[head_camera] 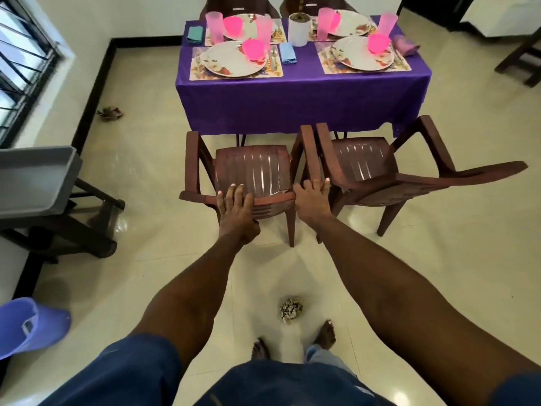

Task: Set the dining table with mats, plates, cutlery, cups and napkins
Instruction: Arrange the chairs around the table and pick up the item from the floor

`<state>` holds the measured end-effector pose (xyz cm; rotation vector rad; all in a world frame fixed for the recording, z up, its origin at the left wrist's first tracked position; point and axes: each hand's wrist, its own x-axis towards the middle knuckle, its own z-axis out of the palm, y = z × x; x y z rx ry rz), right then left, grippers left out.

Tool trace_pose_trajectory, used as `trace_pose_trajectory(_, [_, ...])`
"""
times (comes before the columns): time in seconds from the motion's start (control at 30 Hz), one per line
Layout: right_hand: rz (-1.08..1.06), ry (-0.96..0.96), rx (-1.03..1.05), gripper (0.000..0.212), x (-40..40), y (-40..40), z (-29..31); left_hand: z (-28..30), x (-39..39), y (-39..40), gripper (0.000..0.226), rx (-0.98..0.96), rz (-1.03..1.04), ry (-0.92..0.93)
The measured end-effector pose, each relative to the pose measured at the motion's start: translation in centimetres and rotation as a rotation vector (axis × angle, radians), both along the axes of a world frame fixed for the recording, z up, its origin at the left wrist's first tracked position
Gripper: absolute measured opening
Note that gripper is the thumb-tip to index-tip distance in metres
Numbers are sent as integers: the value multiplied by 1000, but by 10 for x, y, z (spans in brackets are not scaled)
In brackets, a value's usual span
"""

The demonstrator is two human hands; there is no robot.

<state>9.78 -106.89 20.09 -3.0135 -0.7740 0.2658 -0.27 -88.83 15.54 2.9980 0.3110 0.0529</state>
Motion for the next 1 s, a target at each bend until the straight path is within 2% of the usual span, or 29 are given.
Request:
trace_pose_trajectory(0.2, [-13,78,0,47,5,3,-4,7,0,0,74,-46,30,81])
trace_pose_trajectory(0.33, [33,114,-70,82,3,-5,-2,20,2,0,90,-73,11,178])
trace_pose_trajectory(0.4, [57,61,-67,90,-6,-12,-10,23,-3,-5,99,-71,62,167])
trace_pose_trajectory(0.53, [133,-155,130,86,-40,-43,-43,-2,-43,-50,92,-68,211,-79])
trace_pose_trajectory(0.6, [174,-162,174,81,-59,-61,-63,-29,-68,-81,90,-95,209,-7])
trace_pose_trajectory(0.77, [155,65,122,80,-94,-116,-132,-93,-114,-143,86,-180,206,266])
trace_pose_trajectory(0.9, [80,286,-35,76,-116,-150,-194,-147,-133,-168,74,-267,208,363])
trace_pose_trajectory(1.0, [27,418,-65,69,-132,-165,-248,-203,-147,-175,66,-341,252,427])
